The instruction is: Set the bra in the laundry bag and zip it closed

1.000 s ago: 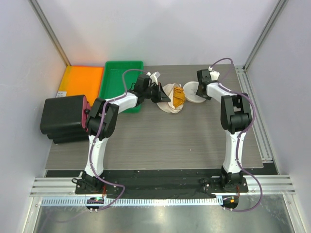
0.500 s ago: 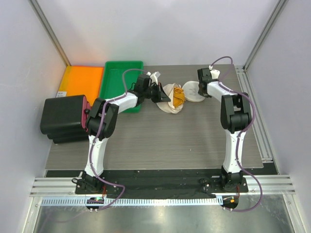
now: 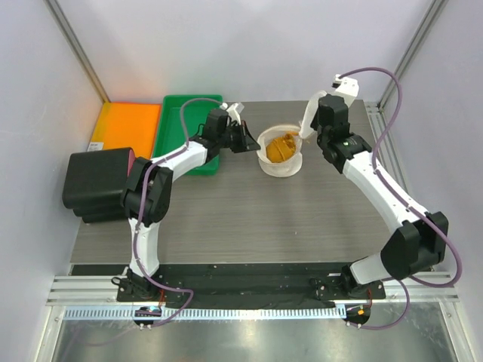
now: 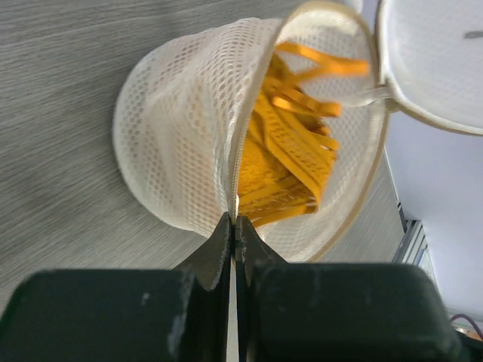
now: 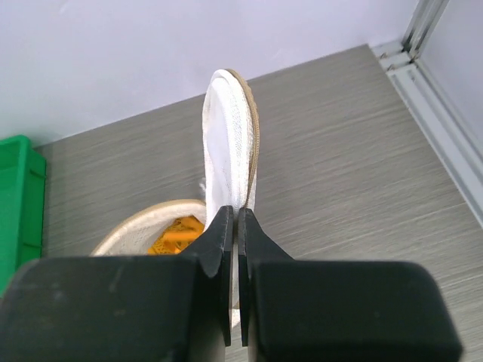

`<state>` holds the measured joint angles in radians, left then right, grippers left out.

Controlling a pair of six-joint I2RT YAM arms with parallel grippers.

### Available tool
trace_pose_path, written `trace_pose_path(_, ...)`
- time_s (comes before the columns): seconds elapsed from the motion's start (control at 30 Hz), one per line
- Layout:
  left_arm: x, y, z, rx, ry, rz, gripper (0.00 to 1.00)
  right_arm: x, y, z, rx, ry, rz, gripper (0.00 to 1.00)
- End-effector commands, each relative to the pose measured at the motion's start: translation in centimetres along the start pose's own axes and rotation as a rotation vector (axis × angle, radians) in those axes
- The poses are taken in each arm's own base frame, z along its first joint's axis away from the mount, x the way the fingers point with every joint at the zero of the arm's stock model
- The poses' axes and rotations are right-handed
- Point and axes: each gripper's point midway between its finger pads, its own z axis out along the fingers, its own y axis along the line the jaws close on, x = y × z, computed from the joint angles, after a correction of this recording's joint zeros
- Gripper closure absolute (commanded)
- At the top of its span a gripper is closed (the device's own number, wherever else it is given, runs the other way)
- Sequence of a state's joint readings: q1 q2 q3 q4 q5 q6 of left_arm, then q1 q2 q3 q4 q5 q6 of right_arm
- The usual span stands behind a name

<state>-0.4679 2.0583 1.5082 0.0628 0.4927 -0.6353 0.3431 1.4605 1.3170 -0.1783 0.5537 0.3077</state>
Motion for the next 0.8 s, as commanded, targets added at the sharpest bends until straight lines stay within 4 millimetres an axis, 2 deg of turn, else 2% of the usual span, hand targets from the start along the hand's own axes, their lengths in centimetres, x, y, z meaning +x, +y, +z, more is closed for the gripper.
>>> trace_pose_path(0.0,-3.5,-3.4,-3.1,0.026,-0.093,0.042,1.0,-0.7,-0.4,-1.3,0.011,-0.034,-0.055,0.99)
trace_pose_path(0.1,-4.0,-3.5,-3.3,0.018,-0.111,0.048,1.0,0.0,-0.3,-1.7,-0.002,-0.013,-0.081,0.99)
trace_pose_path(0.2,-3.8,-2.6,-2.8,-0.023,-0.081,0.041,1.0,0.0,1.2,-3.1,-0.063,-0.023,-0.134,0.99)
trace_pose_path(0.3,-4.4,-2.5,-2.0,-0.027,-0.068,0.049,1.0,-0.2,2.3,-4.3,-0.112,-0.033,-0.145,0.99)
trace_pose_path(0.4,-5.1,-2.2,-1.5,-0.039,-0.072,0.073,1.0,0.6,3.5,-4.5,-0.155,-0.016,-0.181,0.99)
trace_pose_path(0.43,-4.8,-1.5,-1.2,-0.057,-0.054,0.065,1.0,0.9,3.9,-4.5,-0.178,-0.009,-0.201,0.99)
trace_pose_path(0.57,-5.2,-1.0,-0.9,-0.06,-0.062,0.075,1.0,2.4,5.6,-5.0,-0.228,0.009,-0.293,0.98)
trace_pose_path(0.67,-5.4,-0.3,-0.4,-0.074,-0.055,0.073,1.0,3.5,7.5,-5.4,-0.288,0.018,-0.335,0.96)
trace_pose_path(0.77,-5.4,0.7,-0.1,-0.102,-0.054,0.057,1.0,4.3,10.3,-6.1,-0.377,0.015,-0.404,0.92)
